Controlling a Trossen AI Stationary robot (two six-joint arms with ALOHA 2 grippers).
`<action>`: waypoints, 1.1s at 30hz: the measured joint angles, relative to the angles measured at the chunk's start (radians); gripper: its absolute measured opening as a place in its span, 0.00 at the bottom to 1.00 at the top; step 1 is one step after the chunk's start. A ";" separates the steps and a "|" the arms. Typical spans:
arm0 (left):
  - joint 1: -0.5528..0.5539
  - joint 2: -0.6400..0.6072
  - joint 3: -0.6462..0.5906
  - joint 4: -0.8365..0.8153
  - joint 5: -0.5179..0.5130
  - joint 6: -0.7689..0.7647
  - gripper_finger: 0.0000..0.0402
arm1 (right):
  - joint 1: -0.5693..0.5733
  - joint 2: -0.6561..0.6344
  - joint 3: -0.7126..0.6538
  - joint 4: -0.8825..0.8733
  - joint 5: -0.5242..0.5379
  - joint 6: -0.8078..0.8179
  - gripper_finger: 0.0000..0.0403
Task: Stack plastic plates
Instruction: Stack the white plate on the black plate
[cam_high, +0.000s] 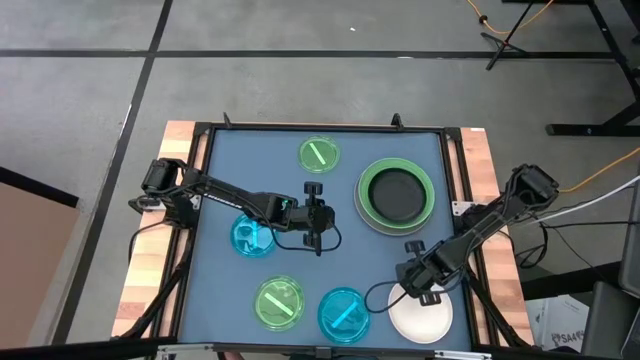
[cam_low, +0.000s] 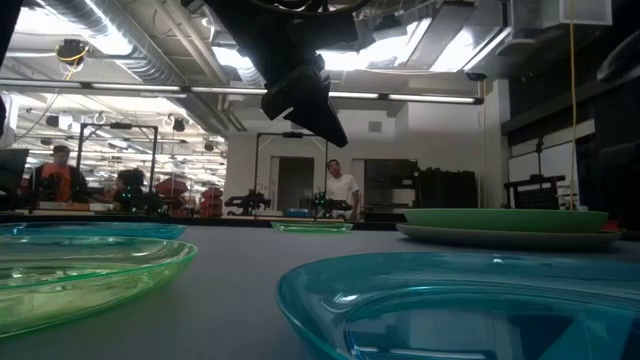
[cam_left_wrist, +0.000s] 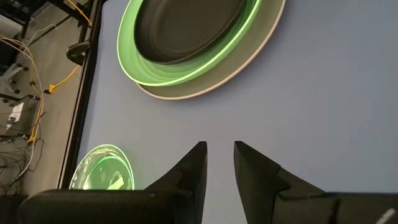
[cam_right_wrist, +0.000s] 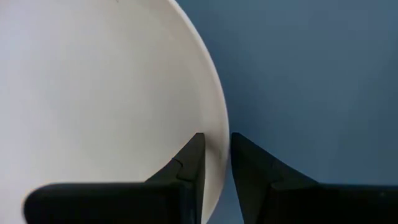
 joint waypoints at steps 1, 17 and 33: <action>0.000 0.000 0.000 0.000 0.000 0.000 0.18 | 0.000 0.007 0.000 0.000 -0.001 0.000 0.17; 0.000 0.000 0.000 0.000 0.000 0.000 0.18 | 0.000 0.027 0.004 -0.002 -0.009 0.000 0.06; 0.000 0.000 0.000 0.000 0.000 0.000 0.18 | -0.009 -0.018 -0.002 -0.007 0.001 -0.001 0.00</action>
